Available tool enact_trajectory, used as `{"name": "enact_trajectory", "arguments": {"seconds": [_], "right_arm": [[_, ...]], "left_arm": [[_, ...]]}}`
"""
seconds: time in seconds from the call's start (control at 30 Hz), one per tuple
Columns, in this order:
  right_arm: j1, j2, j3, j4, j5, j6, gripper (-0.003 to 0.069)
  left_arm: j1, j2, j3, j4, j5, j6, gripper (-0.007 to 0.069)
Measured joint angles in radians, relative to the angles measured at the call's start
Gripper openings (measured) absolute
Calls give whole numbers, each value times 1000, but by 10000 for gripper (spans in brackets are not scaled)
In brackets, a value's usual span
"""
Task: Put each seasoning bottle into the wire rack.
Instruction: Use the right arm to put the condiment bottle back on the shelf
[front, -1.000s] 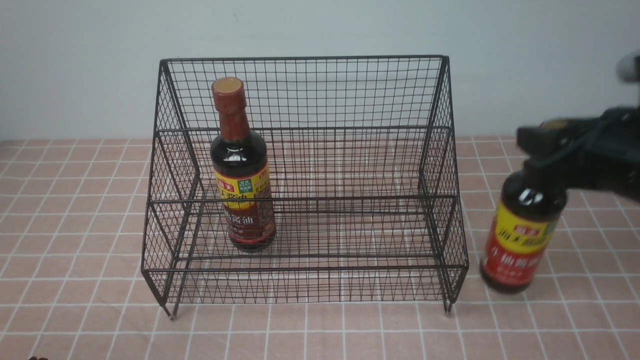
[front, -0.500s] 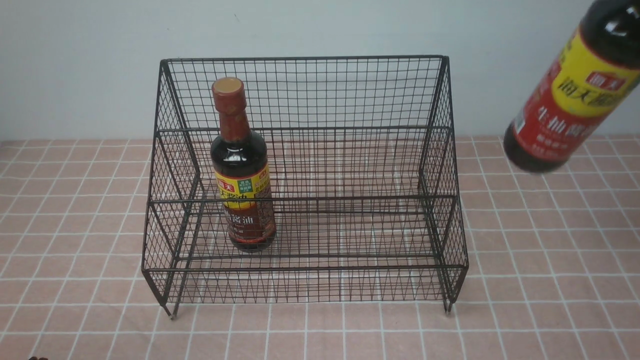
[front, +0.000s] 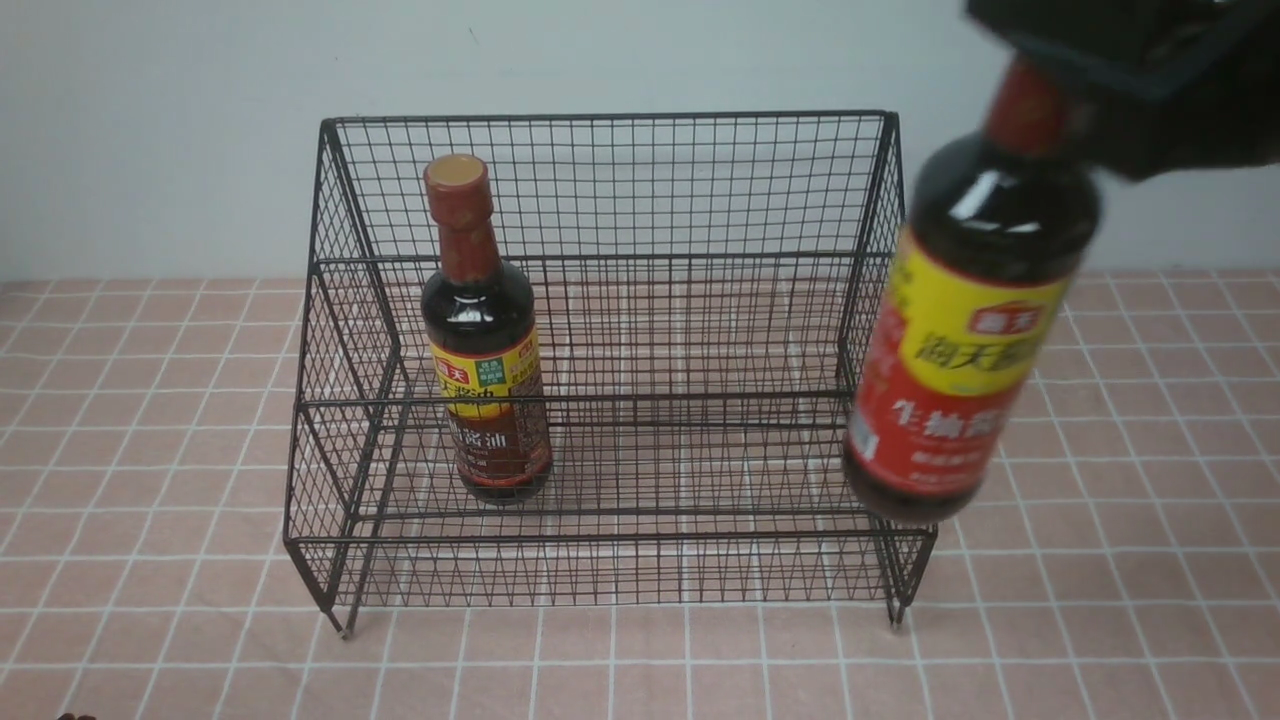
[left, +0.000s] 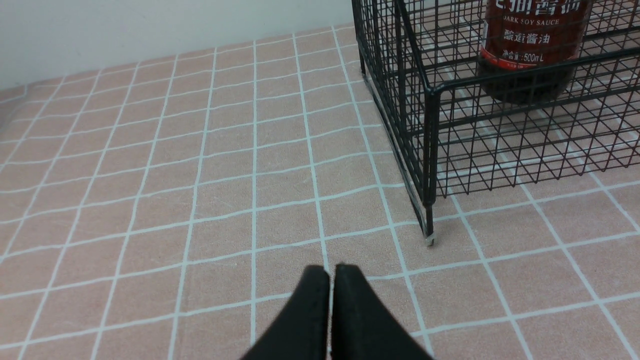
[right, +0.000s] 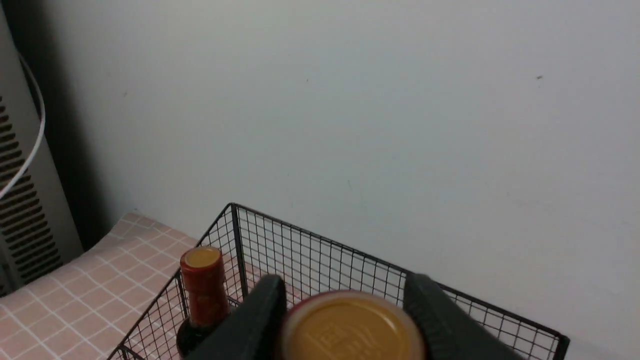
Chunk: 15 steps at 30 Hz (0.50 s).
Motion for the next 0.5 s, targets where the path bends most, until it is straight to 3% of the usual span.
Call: {"name": "enact_trajectory", "arguments": {"seconds": [0.5], "right_arm": [[1, 209, -2, -2, -104, 3, 282]], "left_arm": [[0, 0, 0, 0, 0, 0, -7]]}}
